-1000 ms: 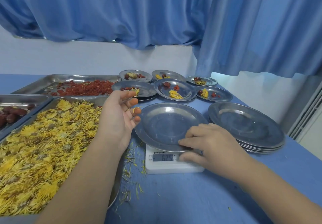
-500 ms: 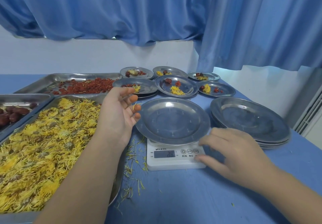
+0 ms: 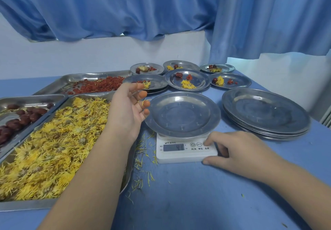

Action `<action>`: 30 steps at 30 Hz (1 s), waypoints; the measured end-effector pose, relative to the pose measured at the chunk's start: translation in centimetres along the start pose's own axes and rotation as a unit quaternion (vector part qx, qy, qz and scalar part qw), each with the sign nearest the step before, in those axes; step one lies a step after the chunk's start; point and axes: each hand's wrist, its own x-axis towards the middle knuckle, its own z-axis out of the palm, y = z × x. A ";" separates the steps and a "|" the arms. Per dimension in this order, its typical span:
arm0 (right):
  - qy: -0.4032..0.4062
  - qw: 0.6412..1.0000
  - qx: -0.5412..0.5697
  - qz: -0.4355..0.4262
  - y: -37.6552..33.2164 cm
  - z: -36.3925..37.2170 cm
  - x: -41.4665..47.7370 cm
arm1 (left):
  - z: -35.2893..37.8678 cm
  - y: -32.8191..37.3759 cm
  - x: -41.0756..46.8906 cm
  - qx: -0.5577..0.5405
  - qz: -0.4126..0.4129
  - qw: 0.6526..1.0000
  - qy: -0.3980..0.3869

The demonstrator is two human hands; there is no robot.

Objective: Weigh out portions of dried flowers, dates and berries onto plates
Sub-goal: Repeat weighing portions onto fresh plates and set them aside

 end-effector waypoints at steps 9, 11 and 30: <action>-0.001 0.998 0.070 0.009 0.0 0.4 0.0 | 0.2 -0.1 -0.4 0.011 -0.006 1.000 -0.001; 0.015 0.999 0.050 -0.008 0.1 0.5 -0.1 | 0.2 -0.2 -0.4 0.012 -0.005 1.000 -0.004; 0.151 0.982 0.100 -0.046 -1.4 0.1 0.5 | 0.7 -0.5 -0.4 0.059 0.016 0.998 -0.004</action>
